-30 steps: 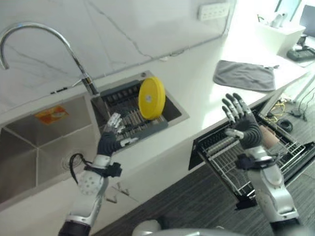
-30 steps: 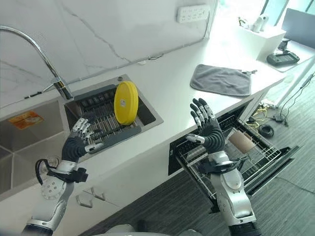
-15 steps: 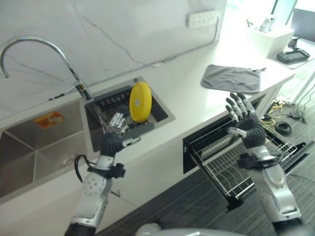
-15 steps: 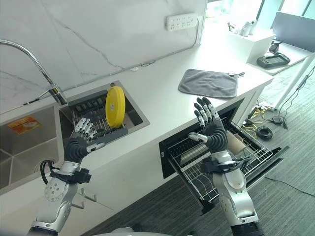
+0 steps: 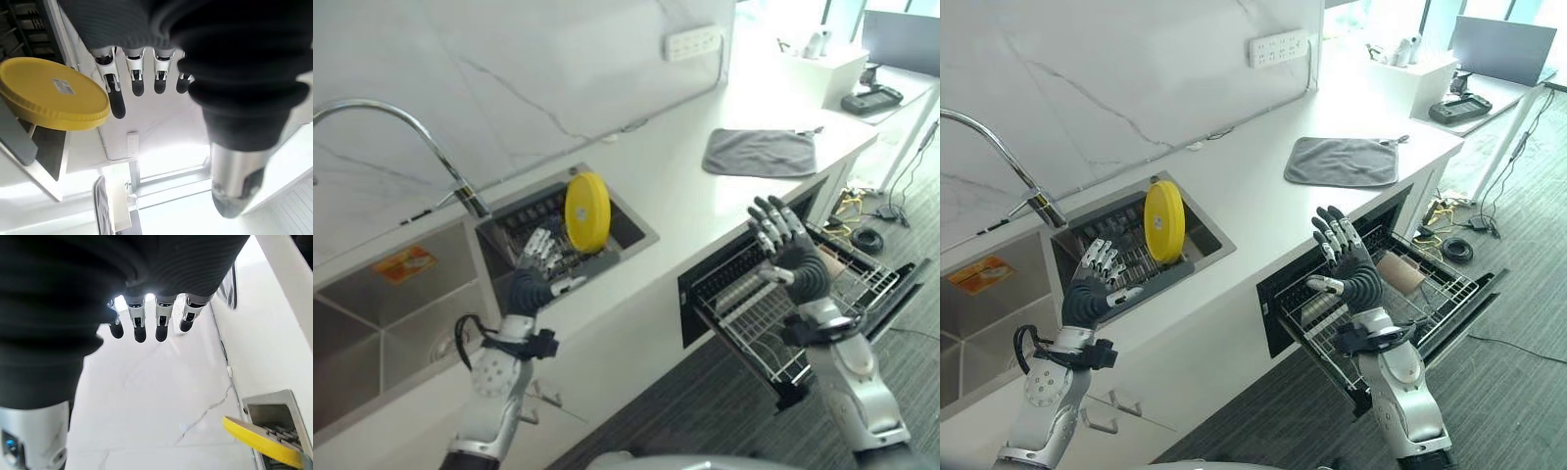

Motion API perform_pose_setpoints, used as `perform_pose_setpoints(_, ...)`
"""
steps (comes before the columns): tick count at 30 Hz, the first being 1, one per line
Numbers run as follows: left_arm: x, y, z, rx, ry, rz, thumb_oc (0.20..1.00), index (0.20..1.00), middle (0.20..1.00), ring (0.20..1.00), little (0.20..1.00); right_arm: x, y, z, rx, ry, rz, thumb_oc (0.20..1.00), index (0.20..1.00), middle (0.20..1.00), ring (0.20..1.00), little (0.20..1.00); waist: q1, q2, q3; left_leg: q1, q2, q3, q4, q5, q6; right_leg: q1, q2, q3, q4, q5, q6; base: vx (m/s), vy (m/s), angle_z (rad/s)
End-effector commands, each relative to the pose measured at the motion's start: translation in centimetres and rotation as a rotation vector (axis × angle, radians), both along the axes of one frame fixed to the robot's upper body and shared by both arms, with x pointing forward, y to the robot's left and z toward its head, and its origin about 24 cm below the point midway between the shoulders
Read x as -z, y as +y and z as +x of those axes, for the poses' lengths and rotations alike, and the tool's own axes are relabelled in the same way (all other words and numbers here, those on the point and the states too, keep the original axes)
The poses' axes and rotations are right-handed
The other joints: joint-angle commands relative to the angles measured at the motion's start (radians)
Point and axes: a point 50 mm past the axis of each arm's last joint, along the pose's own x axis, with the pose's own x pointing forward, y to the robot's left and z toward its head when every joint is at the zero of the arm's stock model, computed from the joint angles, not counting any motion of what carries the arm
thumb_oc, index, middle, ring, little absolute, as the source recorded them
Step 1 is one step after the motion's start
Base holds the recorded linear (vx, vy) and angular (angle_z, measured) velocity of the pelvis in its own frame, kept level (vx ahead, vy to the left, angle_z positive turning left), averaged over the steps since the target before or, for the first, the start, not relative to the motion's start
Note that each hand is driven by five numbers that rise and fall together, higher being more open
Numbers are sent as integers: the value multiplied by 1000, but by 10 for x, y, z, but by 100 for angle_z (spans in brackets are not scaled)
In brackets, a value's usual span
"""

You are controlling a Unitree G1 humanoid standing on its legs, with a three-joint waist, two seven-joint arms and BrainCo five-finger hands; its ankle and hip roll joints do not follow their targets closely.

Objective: Place the dishes in the dishwasher.

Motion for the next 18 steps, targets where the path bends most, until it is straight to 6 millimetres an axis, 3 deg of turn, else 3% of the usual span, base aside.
perform_pose_setpoints(1, -30, 7, 5, 2, -143, 39, 1000, 1000, 1000, 1000, 1000, -37, 7, 9, -48, -175, 48, 1000, 1000, 1000, 1000, 1000, 35, -29, -12, -15, 49, -35, 0, -70, -26, 59, -19, -68, 92, -181, 12, 70, 94, 28)
perform_pose_setpoints(5, -28, 4, 4, 35, -136, 38, 1000, 1000, 1000, 1000, 1000, -43, 8, 15, -43, -185, 56, 1000, 1000, 1000, 1000, 1000, 67, -33, -16, -16, 31, -86, 0, -76, -15, 69, -12, -55, 88, -182, 7, 91, 26, 21)
perform_pose_setpoints(11, -26, -8, 6, 117, -107, 50, 1000, 1000, 1000, 1000, 1000, -46, 10, 24, -31, -162, 54, 1000, 1000, 1000, 1000, 1000, 94, -34, -11, -26, 25, -109, 0, -77, -11, 75, -8, -58, 72, -171, 7, 80, 50, 30)
perform_pose_setpoints(18, -21, -9, 0, 138, -80, 42, 1000, 1000, 1000, 1000, 1000, -39, 4, 43, -46, -28, 31, 1000, 1000, 1000, 1000, 1000, 143, -31, -4, -17, 19, -160, 0, -72, -10, 92, -10, -58, 80, -177, 2, 66, 55, 25)
